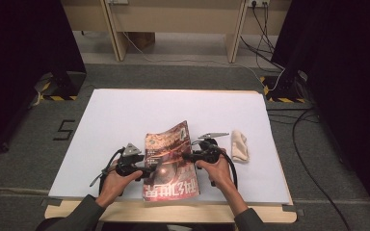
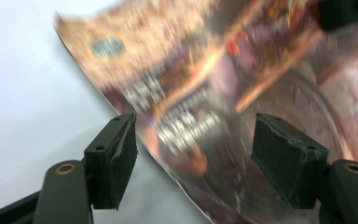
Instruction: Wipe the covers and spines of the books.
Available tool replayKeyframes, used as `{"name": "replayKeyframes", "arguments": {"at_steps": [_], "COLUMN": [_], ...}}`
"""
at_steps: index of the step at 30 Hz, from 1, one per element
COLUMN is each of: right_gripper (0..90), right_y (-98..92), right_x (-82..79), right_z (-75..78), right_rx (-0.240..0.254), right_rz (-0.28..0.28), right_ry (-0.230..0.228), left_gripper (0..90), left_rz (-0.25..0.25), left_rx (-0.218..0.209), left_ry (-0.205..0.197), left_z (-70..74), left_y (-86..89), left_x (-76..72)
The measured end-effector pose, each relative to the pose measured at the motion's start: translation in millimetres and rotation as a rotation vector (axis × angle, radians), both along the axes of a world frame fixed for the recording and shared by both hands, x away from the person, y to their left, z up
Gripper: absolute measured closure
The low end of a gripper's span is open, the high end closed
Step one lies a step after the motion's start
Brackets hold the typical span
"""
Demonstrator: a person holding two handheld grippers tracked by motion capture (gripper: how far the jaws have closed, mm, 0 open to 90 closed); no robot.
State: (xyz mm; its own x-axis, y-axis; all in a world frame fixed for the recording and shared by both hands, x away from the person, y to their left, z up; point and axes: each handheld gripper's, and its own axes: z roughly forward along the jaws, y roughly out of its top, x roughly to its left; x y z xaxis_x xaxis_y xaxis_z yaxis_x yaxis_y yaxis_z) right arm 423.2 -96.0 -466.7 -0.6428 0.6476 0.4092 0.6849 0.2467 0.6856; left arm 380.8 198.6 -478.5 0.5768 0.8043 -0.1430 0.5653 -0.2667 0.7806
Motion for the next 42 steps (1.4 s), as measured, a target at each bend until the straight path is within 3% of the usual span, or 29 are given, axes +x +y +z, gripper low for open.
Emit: {"name": "replayKeyframes", "arguments": {"at_steps": [6,10,16,26,31,34,36,40,42], "right_gripper": [75.2,77.0,78.8,79.4,79.5,79.5,79.5,79.5,79.5], "right_y": [3.1,8.0,11.8,18.5,20.6,21.1,21.8,22.7,23.4], "right_x": [3.9,10.0,17.2,14.8,14.9,15.2,14.7,15.2,15.8], "right_z": [9.8,17.3,16.1,11.7,10.5,11.4,11.8,12.0,11.3], "right_rx": [-0.009,-0.009,0.029,0.035,0.045,0.052,0.048,0.054,0.054], "right_rz": [0.074,0.136,0.193,0.243,0.261,0.267,0.272,0.279,0.288], "right_ry": [-0.039,-0.057,-0.026,-0.032,-0.033,-0.035,-0.038,-0.036,-0.041], "left_gripper": [25.4,22.4,19.1,17.8,17.6,17.9,18.0,17.1,15.2], "left_rz": [0.015,0.015,-0.006,-0.183,-0.253,-0.297,-0.346,-0.379,-0.405], "left_rx": [-0.014,-0.017,-0.019,-0.039,-0.038,-0.079,-0.065,-0.059,-0.079], "left_ry": [-0.079,-0.077,-0.109,-0.151,-0.134,-0.121,-0.107,-0.089,-0.074], "left_z": [13.8,13.3,13.8,18.5,15.5,13.4,11.2,9.2,9.0], "left_y": [11.0,15.2,15.9,14.8,18.5,20.3,19.8,17.4,15.8], "left_x": [15.8,26.3,43.1,76.5,84.6,89.9,91.9,95.9,98.1]}}
